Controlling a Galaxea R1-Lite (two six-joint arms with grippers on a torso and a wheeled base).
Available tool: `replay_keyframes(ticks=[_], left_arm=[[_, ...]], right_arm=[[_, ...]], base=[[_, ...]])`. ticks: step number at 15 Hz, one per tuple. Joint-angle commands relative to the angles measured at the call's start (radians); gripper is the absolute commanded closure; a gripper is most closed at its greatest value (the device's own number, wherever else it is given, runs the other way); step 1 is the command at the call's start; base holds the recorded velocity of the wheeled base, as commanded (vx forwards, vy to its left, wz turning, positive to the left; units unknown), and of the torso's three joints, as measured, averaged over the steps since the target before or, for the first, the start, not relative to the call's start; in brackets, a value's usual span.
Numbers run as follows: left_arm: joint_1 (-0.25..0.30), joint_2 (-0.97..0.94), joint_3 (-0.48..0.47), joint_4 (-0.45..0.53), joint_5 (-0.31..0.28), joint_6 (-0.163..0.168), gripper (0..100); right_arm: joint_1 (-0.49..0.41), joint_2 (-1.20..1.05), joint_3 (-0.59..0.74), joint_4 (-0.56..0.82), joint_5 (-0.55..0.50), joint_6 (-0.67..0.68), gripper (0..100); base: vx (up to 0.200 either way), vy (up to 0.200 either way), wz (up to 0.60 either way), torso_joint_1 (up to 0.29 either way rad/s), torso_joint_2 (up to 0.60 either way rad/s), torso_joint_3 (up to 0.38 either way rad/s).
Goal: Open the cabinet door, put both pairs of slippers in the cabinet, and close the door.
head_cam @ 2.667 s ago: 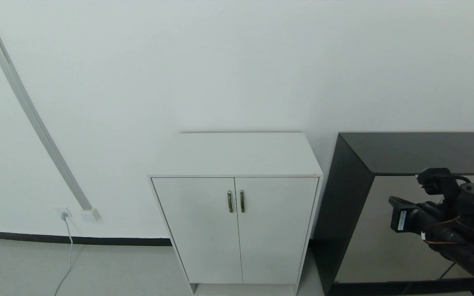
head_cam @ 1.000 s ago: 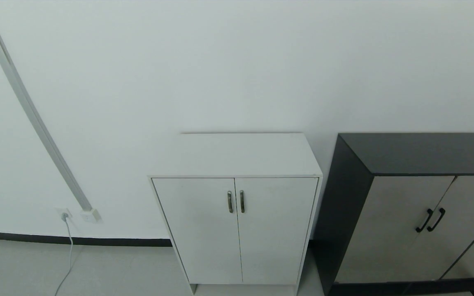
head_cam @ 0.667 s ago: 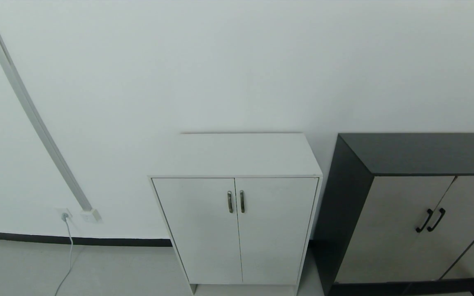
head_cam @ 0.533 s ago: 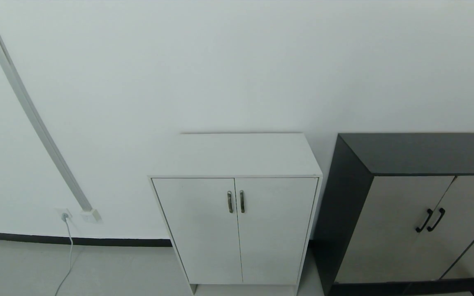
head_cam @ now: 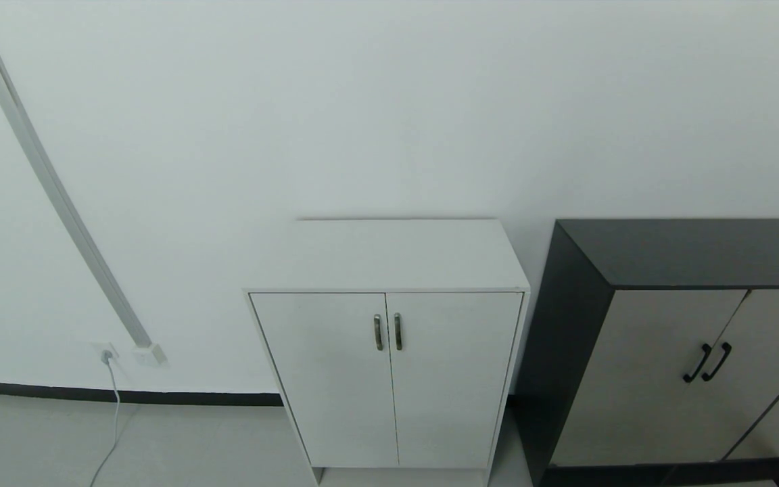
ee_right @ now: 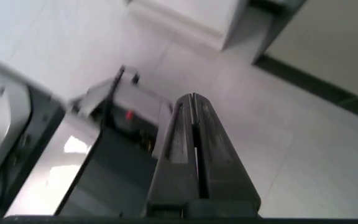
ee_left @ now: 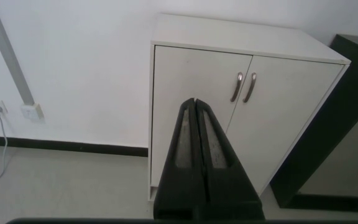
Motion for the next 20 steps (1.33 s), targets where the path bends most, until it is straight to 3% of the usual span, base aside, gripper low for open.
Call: replay_keyframes(ticks=[1,11,20], left_arm=[[0.0,0.001,0.0,0.0,0.0,0.0,100],[0.0,0.001,0.0,0.0,0.001,0.0,100],[0.0,0.001,0.0,0.0,0.001,-0.001,100]], right_arm=[[-0.162,-0.163,-0.001,-0.001,0.012,-0.023,100],[-0.223,-0.505,0.0,-0.001,0.013,-0.025,100],[-0.301,-0.599,0.0,-0.001,0.015,-0.029,100]], base=[[0.0,0.0,0.0,0.0,0.0,0.0],[0.0,0.0,0.0,0.0,0.0,0.0],[0.0,0.0,0.0,0.0,0.0,0.0]])
